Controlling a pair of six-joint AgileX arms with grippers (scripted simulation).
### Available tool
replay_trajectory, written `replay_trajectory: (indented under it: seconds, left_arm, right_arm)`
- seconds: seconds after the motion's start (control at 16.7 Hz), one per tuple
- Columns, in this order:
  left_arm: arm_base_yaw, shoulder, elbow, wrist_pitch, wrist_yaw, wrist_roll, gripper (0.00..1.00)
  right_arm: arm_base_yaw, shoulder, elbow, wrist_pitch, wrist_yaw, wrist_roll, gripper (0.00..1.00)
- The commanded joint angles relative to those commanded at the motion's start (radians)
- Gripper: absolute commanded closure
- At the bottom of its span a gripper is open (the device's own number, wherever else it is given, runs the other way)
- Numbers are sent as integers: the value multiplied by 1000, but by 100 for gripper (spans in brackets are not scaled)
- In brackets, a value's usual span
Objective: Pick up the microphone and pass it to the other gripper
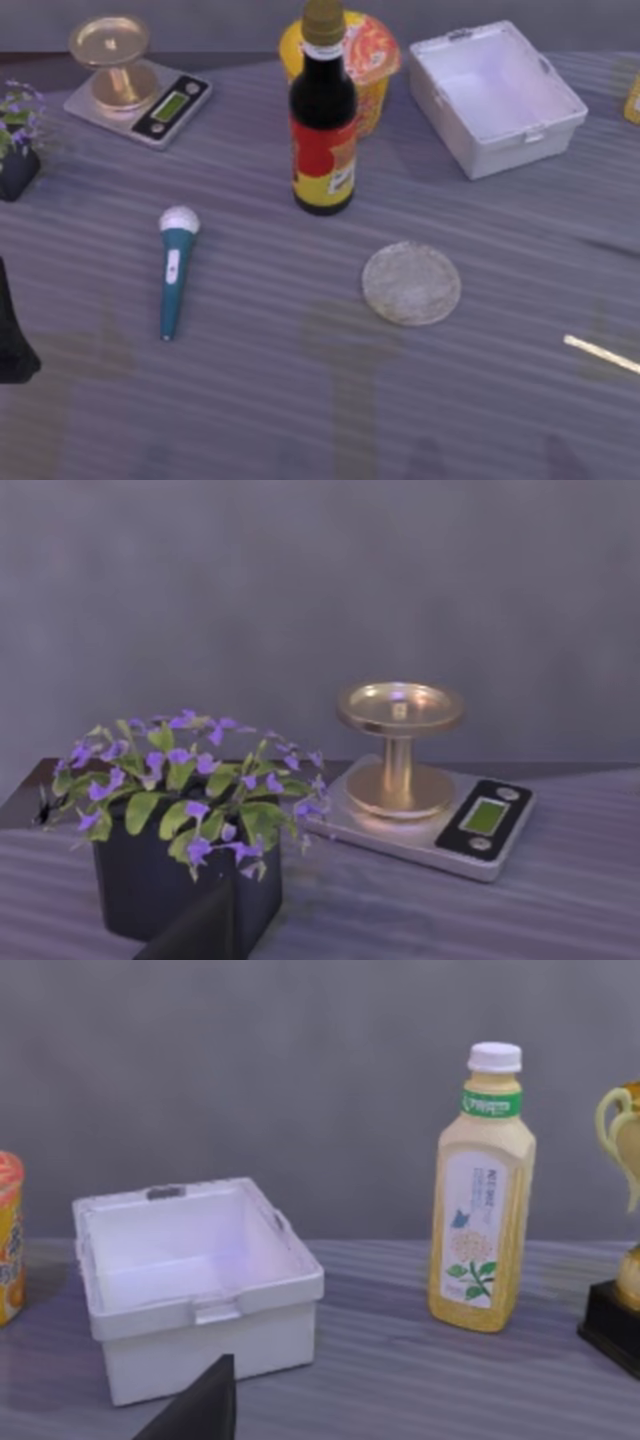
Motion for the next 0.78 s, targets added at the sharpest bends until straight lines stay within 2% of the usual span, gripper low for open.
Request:
replay_trajectory:
  seconds: [0.36,0.78]
  left_arm:
    - [-29,105,84,-67,1,-17,0]
    - [-130,669,462,-340,-12,-111,0]
  right_arm:
    - [0,0,0,0,0,0,0]
    - [0,0,0,0,0,0,0]
